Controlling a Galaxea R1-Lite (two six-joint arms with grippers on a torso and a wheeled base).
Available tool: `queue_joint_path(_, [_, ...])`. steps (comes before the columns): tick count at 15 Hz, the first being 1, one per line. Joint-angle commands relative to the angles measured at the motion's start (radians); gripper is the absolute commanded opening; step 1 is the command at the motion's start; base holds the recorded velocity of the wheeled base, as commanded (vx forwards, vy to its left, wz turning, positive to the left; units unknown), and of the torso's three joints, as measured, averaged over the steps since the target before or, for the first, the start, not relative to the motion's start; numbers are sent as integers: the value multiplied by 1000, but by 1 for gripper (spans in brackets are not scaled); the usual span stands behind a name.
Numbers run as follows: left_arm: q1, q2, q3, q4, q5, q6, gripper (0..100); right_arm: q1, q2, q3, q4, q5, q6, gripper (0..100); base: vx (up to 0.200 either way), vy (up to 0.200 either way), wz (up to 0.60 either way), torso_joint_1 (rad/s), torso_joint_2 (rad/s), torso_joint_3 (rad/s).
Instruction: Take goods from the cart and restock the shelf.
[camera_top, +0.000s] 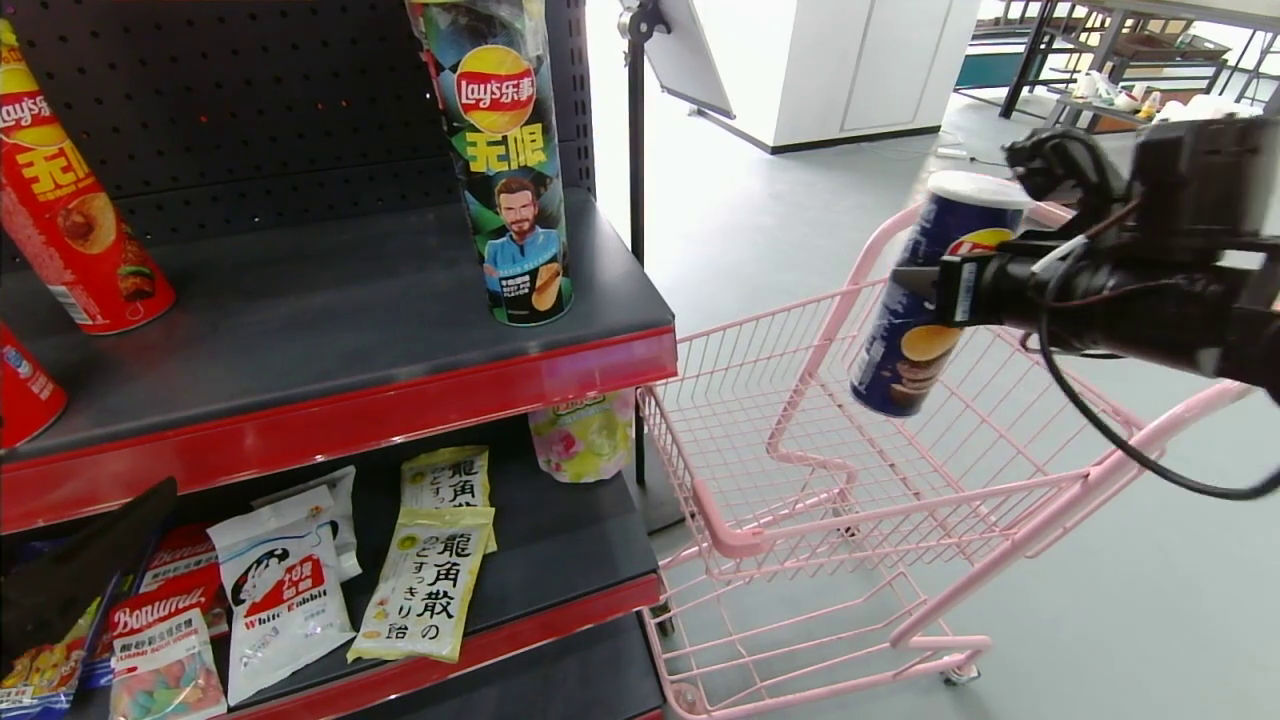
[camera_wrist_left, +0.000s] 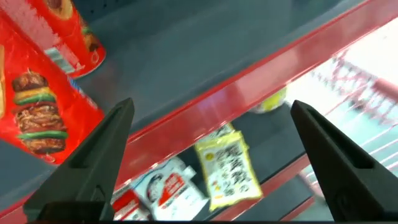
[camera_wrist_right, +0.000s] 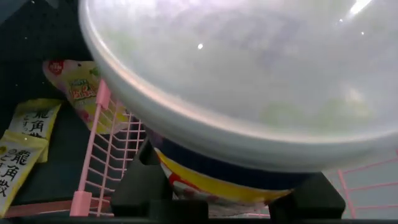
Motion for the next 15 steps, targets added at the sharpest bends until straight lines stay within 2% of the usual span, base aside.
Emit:
queue_joint_path(1, [30, 27, -6, 1, 6, 32, 100, -15, -252, 133, 47, -8, -19, 0, 0, 0, 0, 0, 0, 0])
queue_joint_path(3, [36, 25, -6, 1, 7, 33, 100, -27, -333, 166, 111, -4, -24, 0, 0, 0, 0, 0, 0, 0])
queue_joint_path(10, [35, 7, -1, 1, 4, 33, 100, -57, -431, 257, 131, -11, -71, 0, -200, 0, 0, 0, 0, 4])
queue_joint_path(13, [36, 4, 0, 1, 4, 33, 100, -78, -451, 269, 131, -11, -73, 0, 0, 0, 0, 0, 0, 0])
queue_joint_path(15, [35, 2, -1, -1, 4, 33, 100, -87, -451, 272, 131, -11, -74, 0, 0, 0, 600, 0, 0, 9])
